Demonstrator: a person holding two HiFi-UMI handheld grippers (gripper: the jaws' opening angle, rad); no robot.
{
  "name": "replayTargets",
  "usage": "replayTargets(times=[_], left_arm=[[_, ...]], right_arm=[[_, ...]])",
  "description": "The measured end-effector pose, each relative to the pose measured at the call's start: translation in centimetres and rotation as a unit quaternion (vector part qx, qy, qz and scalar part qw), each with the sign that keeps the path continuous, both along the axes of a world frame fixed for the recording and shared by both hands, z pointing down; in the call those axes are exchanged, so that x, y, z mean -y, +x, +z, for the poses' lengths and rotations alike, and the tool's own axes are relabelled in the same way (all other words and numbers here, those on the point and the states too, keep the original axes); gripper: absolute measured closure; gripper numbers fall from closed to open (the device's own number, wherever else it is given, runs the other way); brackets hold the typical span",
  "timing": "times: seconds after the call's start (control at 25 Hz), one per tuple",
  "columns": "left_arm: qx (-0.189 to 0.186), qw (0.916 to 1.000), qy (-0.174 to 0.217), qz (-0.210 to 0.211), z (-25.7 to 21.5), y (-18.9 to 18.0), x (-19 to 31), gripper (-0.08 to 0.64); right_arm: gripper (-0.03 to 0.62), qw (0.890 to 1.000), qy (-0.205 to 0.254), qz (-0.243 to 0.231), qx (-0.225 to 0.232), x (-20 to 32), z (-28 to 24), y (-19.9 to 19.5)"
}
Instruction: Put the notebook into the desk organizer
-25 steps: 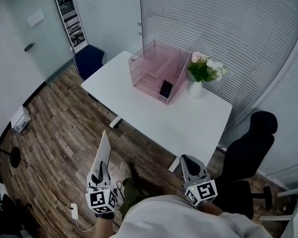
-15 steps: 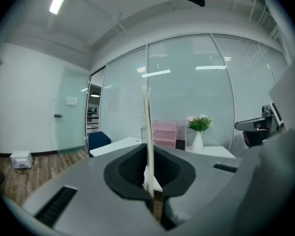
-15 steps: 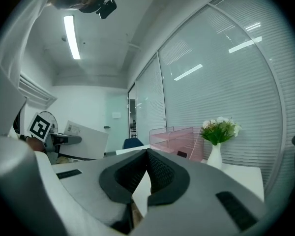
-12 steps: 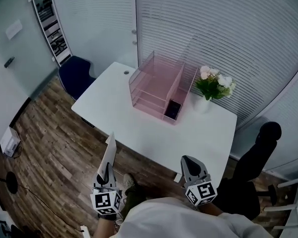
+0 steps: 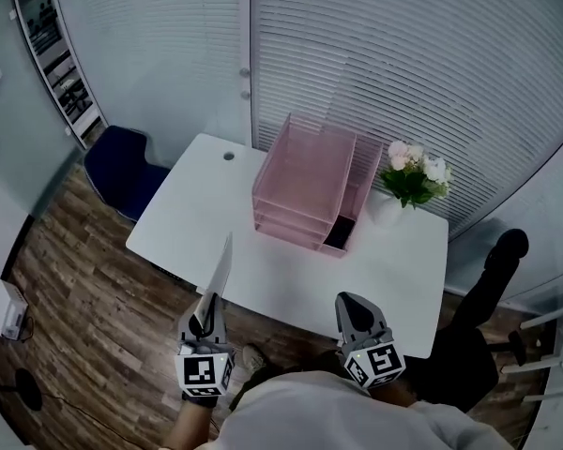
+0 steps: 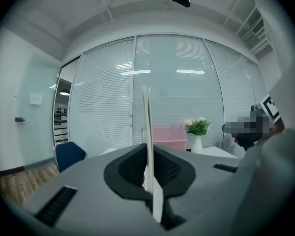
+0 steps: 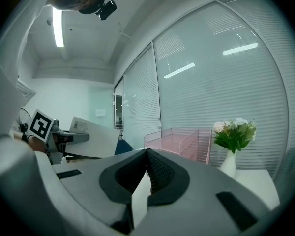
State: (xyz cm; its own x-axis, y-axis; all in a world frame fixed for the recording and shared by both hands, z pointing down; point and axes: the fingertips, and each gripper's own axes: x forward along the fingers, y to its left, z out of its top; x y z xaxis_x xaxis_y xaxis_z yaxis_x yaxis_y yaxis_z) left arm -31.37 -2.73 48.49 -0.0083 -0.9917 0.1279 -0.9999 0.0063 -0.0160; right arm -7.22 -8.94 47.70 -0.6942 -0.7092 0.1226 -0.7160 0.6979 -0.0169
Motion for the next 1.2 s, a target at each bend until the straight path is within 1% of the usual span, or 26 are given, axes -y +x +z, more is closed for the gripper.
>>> replayTargets(times=[0.16,0.36,0.48,0.6,0.72,0.76,0.8,0.88,0.92,1.08,1.2], left_arm=[[0.0,1.0,0.007,0.007,-0.6,-0.4,3.2,0.545],[0.023,0.9996,0.012,0.003,-1.9,0.4,6.6,0.545],[0.063,0.9979,0.008,0.015,-3.9,2.0,8.7,0.545],[0.124,0.9905,0.042,0.041,-6.9,4.1,12.3,0.545],[0.163,0.9846,0.029,0.054,-7.6,5.9,15.9,0.545],[0.186,0.98,0.036,0.062,-7.9,6.5,17.3,0.544],[0.218,0.9719,0.051,0.073,-8.5,7.3,18.8,0.545],[0.29,0.9487,0.078,0.099,-9.3,8.7,21.7,0.543],[0.319,0.9379,0.082,0.11,-9.5,9.4,23.1,0.544],[0.407,0.8994,0.065,0.145,-7.8,11.3,28.4,0.543],[0.471,0.8646,0.043,0.169,-4.6,12.0,31.8,0.543]], right_arm=[[0.578,1.0,-0.014,0.015,-0.002,2.2,0.8,0.5],[0.578,1.0,-0.005,-0.003,0.007,5.9,-0.1,0.6],[0.578,1.0,0.005,-0.003,0.018,8.0,-1.4,1.5],[0.578,1.0,0.0,0.006,0.026,9.7,-1.2,2.9],[0.578,0.999,-0.004,0.019,0.029,10.6,-0.1,4.9],[0.578,0.999,-0.005,0.025,0.03,11.0,0.2,5.6],[0.578,0.999,-0.007,0.032,0.031,11.3,0.3,6.3],[0.578,0.998,-0.014,0.048,0.033,11.9,0.5,7.7],[0.578,0.998,-0.016,0.056,0.033,12.1,0.4,8.4],[0.578,0.996,-0.019,0.084,0.037,12.7,0.6,10.9],[0.578,0.994,-0.025,0.103,0.036,13.4,1.7,12.4]])
